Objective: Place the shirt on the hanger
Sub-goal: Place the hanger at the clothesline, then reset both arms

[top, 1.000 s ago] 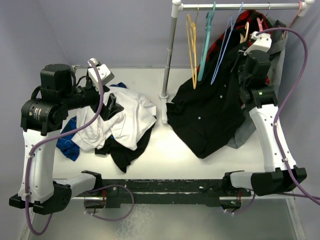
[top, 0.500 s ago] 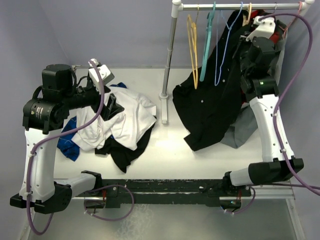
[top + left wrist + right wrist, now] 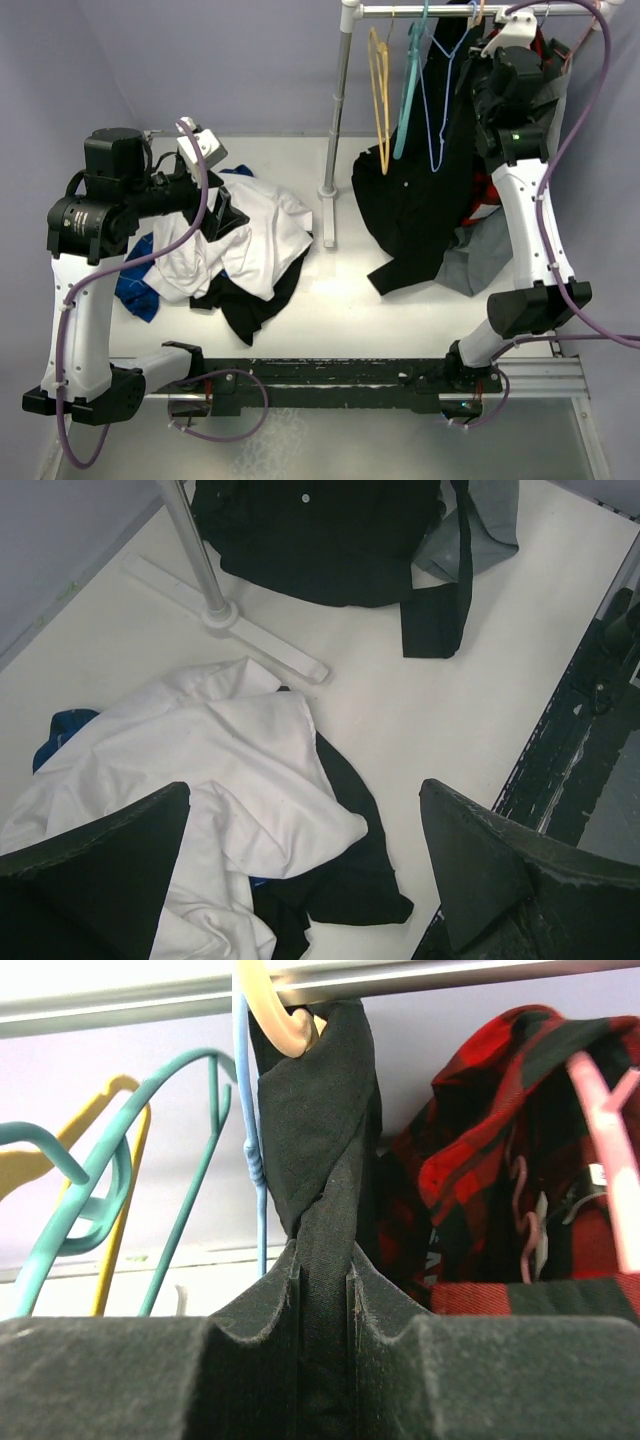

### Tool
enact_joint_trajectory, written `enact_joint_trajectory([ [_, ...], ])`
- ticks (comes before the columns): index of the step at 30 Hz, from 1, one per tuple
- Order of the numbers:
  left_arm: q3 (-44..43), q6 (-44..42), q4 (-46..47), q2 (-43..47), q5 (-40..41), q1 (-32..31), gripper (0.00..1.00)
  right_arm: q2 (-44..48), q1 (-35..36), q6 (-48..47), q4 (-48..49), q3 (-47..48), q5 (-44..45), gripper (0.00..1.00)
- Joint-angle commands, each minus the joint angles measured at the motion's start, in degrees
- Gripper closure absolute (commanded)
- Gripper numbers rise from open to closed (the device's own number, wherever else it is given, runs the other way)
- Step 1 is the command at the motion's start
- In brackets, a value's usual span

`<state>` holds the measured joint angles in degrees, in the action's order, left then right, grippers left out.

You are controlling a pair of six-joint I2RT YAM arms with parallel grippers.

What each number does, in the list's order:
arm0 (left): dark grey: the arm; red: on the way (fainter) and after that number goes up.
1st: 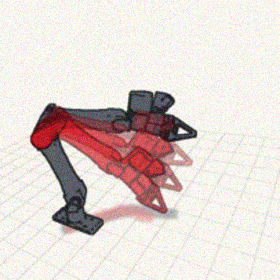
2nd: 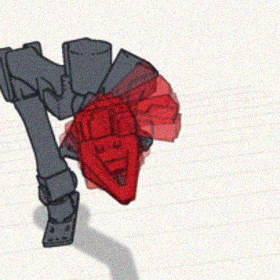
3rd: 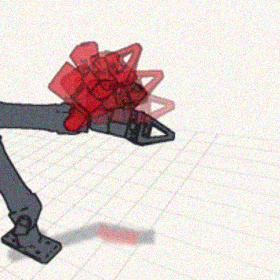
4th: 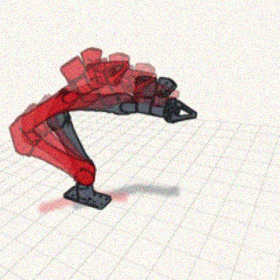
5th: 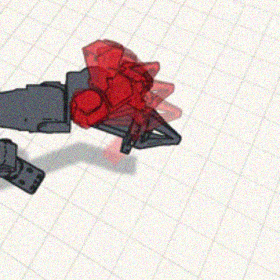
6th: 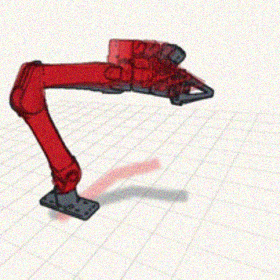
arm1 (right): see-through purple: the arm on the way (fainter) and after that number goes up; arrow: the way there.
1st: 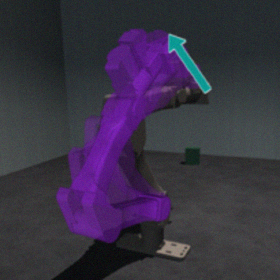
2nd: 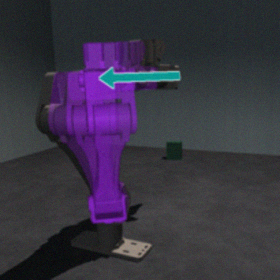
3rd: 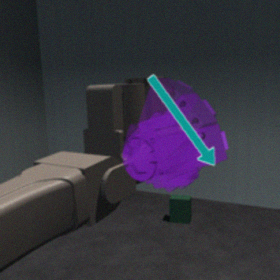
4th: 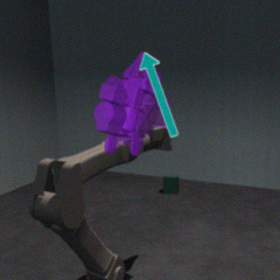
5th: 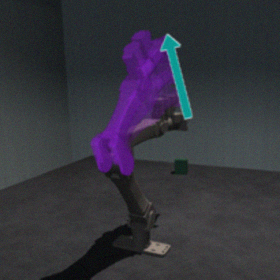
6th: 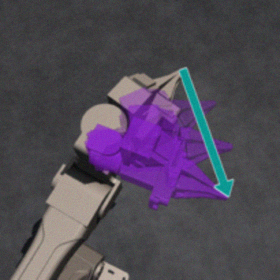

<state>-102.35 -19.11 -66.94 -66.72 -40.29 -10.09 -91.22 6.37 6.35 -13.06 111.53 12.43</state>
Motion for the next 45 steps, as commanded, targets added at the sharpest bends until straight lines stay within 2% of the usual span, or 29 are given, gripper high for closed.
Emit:
enact_joint_trajectory([
  [1, 0.1, -0.5, 2.3, -0.1, -1.7, 0.7, 0.01, 0.5, 0.4, 1.2, 5.6, 3.1, -5.0, 1.00],
  [7, 0.5, -0.6, 2.3, 0.0, -1.7, 0.9, 0.01, -1.3, 0.4, 0.5, 5.2, 5.1, -6.6, 1.00],
  [14, 1.0, -0.7, 2.5, 0.2, -1.9, 1.0, 0.01, -3.9, 1.5, 2.4, 3.8, 7.6, -17.3, 1.00],
  [18, 1.2, -0.7, 2.5, 0.3, -2.0, 1.1, 0.01, -4.6, 2.6, 2.8, 2.3, 8.8, -15.1, 1.00],
  [25, 1.5, -1.0, 2.3, 0.5, -2.1, 1.1, 0.01, 0.0, 0.8, 2.7, 4.7, 3.1, -6.0, 1.00],
  [33, 2.6, 0.1, 3.2, 0.8, -1.0, 1.0, 0.01, 1.8, -3.3, 5.7, 6.0, -1.0, -6.9, 1.00],
  [37, 2.6, 4.1, 4.6, 1.0, 1.9, 1.0, 0.01, 1.3, -4.3, 6.0, 6.1, -2.1, -6.1, 1.00],
  [41, 2.9, 12.5, 8.2, 1.3, 13.0, 1.0, 0.01, 1.6, -5.1, 6.6, 7.1, -4.7, -7.7, 1.00],
  [42, 2.9, 13.9, 8.9, 1.3, 15.8, 1.0, 0.01, 1.6, -5.2, 6.6, 7.2, -5.2, -7.9, 0.99],
  [45, 2.8, 15.7, 10.5, 1.4, 21.9, 1.0, 0.01, 1.9, -5.3, 6.4, 7.3, -5.9, -7.8, 0.75],
])
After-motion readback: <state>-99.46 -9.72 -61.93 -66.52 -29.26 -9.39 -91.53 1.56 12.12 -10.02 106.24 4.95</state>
